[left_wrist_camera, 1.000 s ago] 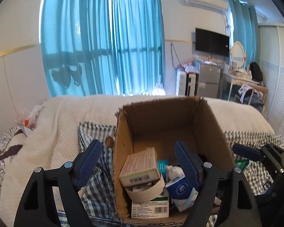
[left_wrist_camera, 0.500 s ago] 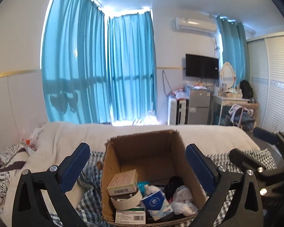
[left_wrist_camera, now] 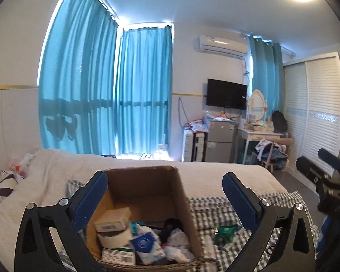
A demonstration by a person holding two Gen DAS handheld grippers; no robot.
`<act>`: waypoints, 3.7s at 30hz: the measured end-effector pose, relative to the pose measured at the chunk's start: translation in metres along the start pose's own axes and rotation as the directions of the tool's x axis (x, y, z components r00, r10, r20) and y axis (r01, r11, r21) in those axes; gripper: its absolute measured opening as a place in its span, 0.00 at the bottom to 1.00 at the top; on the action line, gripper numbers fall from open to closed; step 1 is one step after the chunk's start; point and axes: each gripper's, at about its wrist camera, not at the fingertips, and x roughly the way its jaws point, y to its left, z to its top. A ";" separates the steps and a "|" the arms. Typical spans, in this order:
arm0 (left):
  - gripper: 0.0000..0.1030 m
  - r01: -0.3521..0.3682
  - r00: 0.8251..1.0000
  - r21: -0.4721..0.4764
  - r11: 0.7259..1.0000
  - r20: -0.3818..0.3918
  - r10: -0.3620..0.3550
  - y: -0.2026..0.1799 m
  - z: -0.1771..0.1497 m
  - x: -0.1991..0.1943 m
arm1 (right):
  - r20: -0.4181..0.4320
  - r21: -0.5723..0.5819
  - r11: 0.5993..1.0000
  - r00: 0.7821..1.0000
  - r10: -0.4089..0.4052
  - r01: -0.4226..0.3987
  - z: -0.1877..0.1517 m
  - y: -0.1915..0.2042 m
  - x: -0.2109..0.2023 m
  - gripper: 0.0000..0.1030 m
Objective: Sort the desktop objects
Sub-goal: 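Move both grippers back over the remaining items on the bedspread, then grasp the bead bracelet and white comb with the left gripper, then lift and carry the bracelet and comb with the left gripper over the box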
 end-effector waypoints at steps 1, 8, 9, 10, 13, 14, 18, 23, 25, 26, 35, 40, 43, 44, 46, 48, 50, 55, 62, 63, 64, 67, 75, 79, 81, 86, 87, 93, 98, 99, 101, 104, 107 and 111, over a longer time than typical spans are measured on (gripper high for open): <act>1.00 0.009 1.000 0.011 1.000 -0.009 -0.009 -0.006 -0.003 0.002 | -0.001 0.002 1.000 1.000 -0.020 0.020 -0.001 -0.006 -0.001 1.00; 1.00 0.105 0.992 0.116 0.988 -0.088 -0.095 -0.058 -0.038 0.014 | -0.082 0.018 0.985 0.982 -0.168 0.170 -0.022 -0.046 0.002 1.00; 1.00 0.116 0.989 0.133 0.984 -0.103 -0.103 -0.067 -0.044 0.016 | -0.099 0.026 0.982 0.978 -0.182 0.186 -0.025 -0.052 0.004 1.00; 1.00 0.132 0.986 0.141 0.981 -0.117 -0.116 -0.072 -0.049 0.018 | -0.113 0.031 0.979 0.974 -0.195 0.200 -0.029 -0.056 0.007 1.00; 1.00 0.184 0.975 0.164 0.969 -0.158 -0.158 -0.087 -0.063 0.023 | -0.157 0.042 0.968 0.958 -0.239 0.248 -0.040 -0.071 0.013 1.00; 1.00 0.195 0.972 0.177 0.965 -0.169 -0.165 -0.092 -0.068 0.024 | -0.175 0.040 0.965 0.953 -0.249 0.260 -0.046 -0.076 0.015 1.00; 1.00 0.221 0.963 0.196 0.955 -0.202 -0.181 -0.103 -0.081 0.029 | -0.222 0.037 0.960 0.939 -0.263 0.278 -0.062 -0.085 0.019 1.00; 1.00 0.270 0.940 0.203 0.941 -0.265 -0.213 -0.111 -0.103 0.044 | -0.274 0.001 0.954 0.918 -0.287 0.299 -0.078 -0.089 0.029 1.00; 1.00 0.287 0.928 0.206 0.935 -0.302 -0.218 -0.111 -0.110 0.052 | -0.301 0.000 0.956 0.912 -0.279 0.293 -0.084 -0.090 0.035 1.00; 1.00 0.296 0.921 0.204 0.933 -0.322 -0.221 -0.112 -0.114 0.055 | -0.320 -0.004 0.957 0.906 -0.276 0.290 -0.088 -0.092 0.038 1.00; 1.00 0.339 0.847 0.189 0.922 -0.488 -0.211 -0.118 -0.155 0.090 | -0.529 -0.023 0.971 0.822 -0.213 0.237 -0.138 -0.100 0.076 1.00; 1.00 0.342 0.800 0.171 0.924 -0.570 -0.190 -0.116 -0.174 0.106 | -0.608 0.063 0.974 0.782 -0.135 0.217 -0.161 -0.114 0.084 1.00; 0.99 0.335 0.780 0.173 0.926 -0.603 -0.170 -0.114 -0.185 0.112 | -0.655 0.104 0.971 0.750 -0.095 0.214 -0.172 -0.121 0.091 1.00; 0.99 0.332 0.773 0.174 0.927 -0.613 -0.162 -0.114 -0.189 0.115 | -0.687 0.106 0.972 0.722 -0.080 0.209 -0.179 -0.121 0.096 0.98; 0.93 0.330 0.748 0.164 0.930 -0.646 -0.151 -0.113 -0.199 0.122 | -0.745 0.095 0.976 0.664 -0.060 0.195 -0.193 -0.118 0.110 0.94; 0.88 0.331 0.723 0.146 0.932 -0.674 -0.151 -0.112 -0.207 0.129 | -0.794 0.070 0.980 0.605 -0.059 0.186 -0.207 -0.114 0.122 0.85; 0.85 0.330 0.693 0.125 0.936 -0.705 -0.150 -0.110 -0.216 0.136 | -0.830 0.047 0.983 0.555 -0.060 0.176 -0.218 -0.111 0.130 0.84; 0.77 0.292 0.617 0.079 0.953 -0.777 -0.125 -0.101 -0.238 0.156 | -0.889 -0.016 0.989 0.450 -0.083 0.150 -0.243 -0.103 0.146 0.84; 0.35 0.317 0.579 0.081 0.945 -0.806 -0.125 -0.103 -0.248 0.155 | -0.907 -0.040 0.996 0.416 -0.071 0.083 -0.255 -0.090 0.149 0.46; 0.31 0.325 0.579 0.081 0.942 -0.805 -0.130 -0.104 -0.248 0.153 | -0.907 -0.048 0.996 0.415 -0.075 0.075 -0.255 -0.088 0.149 0.42; 0.27 0.327 0.580 0.082 0.941 -0.804 -0.131 -0.104 -0.248 0.151 | -0.906 -0.066 0.995 0.412 -0.092 0.077 -0.256 -0.086 0.148 0.37; 0.25 0.334 0.582 0.071 0.940 -0.800 -0.146 -0.104 -0.246 0.147 | -0.898 -0.073 0.993 0.427 -0.106 0.092 -0.254 -0.087 0.144 0.17; 0.24 0.366 0.621 0.042 0.930 -0.756 -0.210 -0.101 -0.228 0.125 | -0.846 -0.008 0.992 0.527 -0.075 0.128 -0.234 -0.095 0.125 0.05; 0.24 0.395 0.659 0.042 0.918 -0.709 -0.252 -0.097 -0.209 0.117 | -0.814 0.017 0.991 0.578 -0.066 0.136 -0.219 -0.107 0.112 0.05; 0.24 0.405 0.676 0.056 0.913 -0.691 -0.258 -0.098 -0.203 0.110 | -0.799 0.013 0.990 0.596 -0.073 0.139 -0.206 -0.113 0.107 0.05; 0.23 0.423 0.703 0.063 0.904 -0.653 -0.283 -0.104 -0.190 0.108 | -0.757 0.012 0.987 0.647 -0.094 0.158 -0.191 -0.110 0.104 0.04; 0.23 0.425 0.712 0.063 0.903 -0.639 -0.290 -0.104 -0.187 0.106 | -0.748 0.015 0.987 0.657 -0.095 0.160 -0.191 -0.106 0.103 0.04; 0.23 0.430 0.755 0.099 0.898 -0.585 -0.297 -0.106 -0.170 0.092 | -0.675 0.026 0.982 0.728 -0.121 0.186 -0.174 -0.105 0.089 0.04; 0.23 0.432 0.769 0.092 0.897 -0.557 -0.313 -0.103 -0.157 0.085 | -0.612 0.034 0.981 0.780 -0.133 0.193 -0.157 -0.103 0.080 0.04; 0.23 0.433 0.773 0.091 0.897 -0.550 -0.317 -0.102 -0.153 0.083 | -0.601 0.034 0.980 0.788 -0.137 0.197 -0.154 -0.103 0.079 0.04; 0.23 0.431 0.780 0.087 0.898 -0.537 -0.322 -0.099 -0.147 0.080 | -0.572 0.052 0.980 0.810 -0.129 0.192 -0.145 -0.102 0.074 0.04; 0.23 0.427 0.795 0.088 0.900 -0.510 -0.328 -0.093 -0.136 0.072 | -0.529 0.074 0.979 0.840 -0.121 0.188 -0.133 -0.105 0.065 0.04; 0.23 0.424 0.808 0.082 0.902 -0.484 -0.336 -0.087 -0.125 0.065 | -0.485 0.078 0.979 0.865 -0.130 0.190 -0.119 -0.101 0.058 0.04; 0.23 0.416 0.828 0.087 0.905 -0.447 -0.338 -0.083 -0.111 0.057 | -0.422 0.090 0.978 0.896 -0.136 0.191 -0.097 -0.097 0.047 0.04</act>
